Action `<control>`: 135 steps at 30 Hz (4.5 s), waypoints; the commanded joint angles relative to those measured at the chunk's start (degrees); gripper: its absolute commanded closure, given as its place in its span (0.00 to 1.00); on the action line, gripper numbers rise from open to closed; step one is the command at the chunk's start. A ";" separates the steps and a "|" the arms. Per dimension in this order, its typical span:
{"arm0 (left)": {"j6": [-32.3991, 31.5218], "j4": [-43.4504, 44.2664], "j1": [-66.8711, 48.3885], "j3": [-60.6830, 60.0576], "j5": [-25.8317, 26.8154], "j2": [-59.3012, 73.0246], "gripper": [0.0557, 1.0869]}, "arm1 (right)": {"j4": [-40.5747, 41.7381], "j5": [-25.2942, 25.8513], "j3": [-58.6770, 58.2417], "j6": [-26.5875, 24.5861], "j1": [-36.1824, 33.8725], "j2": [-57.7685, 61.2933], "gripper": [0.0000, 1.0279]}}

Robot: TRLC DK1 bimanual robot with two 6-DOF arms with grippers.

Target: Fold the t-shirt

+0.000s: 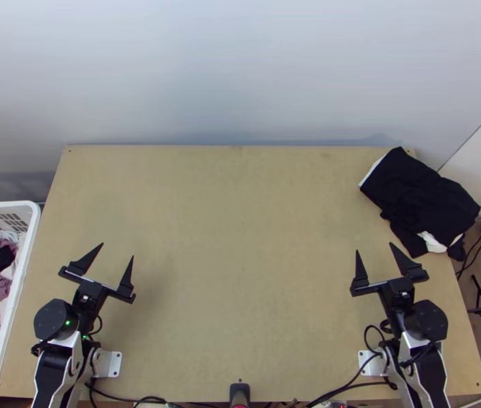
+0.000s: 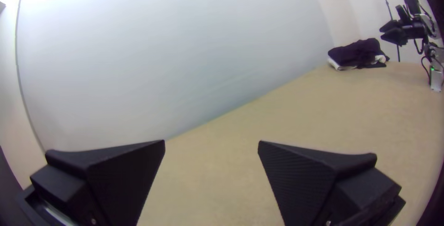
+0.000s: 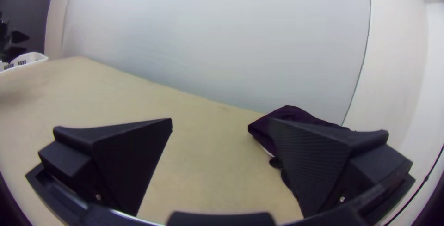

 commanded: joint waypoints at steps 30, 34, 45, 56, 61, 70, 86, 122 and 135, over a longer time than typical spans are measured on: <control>-17.08 -11.66 46.05 39.29 -12.45 58.22 0.05 | -21.46 12.11 61.53 5.86 3.48 70.92 0.04; -12.42 -10.95 53.17 40.61 -9.47 62.44 0.05 | -17.51 12.19 64.87 2.60 3.30 71.97 0.04; -4.16 -9.02 61.43 61.26 -9.38 92.05 0.12 | -23.40 14.39 71.82 4.80 0.93 75.40 0.05; 8.94 -19.30 66.88 82.27 -6.83 117.81 0.17 | -25.94 19.14 72.17 3.66 1.11 73.38 0.10; 11.22 -21.68 69.34 87.80 -7.88 124.66 0.17 | -27.26 19.14 72.34 3.75 1.28 73.11 0.10; 10.87 -27.04 72.42 92.11 -10.78 130.55 0.17 | -27.61 19.14 72.43 3.83 1.54 73.20 0.10; 2.43 -21.41 70.40 80.16 -9.47 126.86 0.25 | -27.61 19.14 72.08 3.83 1.98 73.20 0.10; -0.29 -26.33 66.97 80.33 -0.94 124.66 0.96 | -27.79 19.05 71.46 3.66 1.98 73.64 0.10; -2.58 -38.11 62.40 76.55 9.17 93.28 0.96 | -27.79 18.96 71.64 4.19 1.98 73.20 0.10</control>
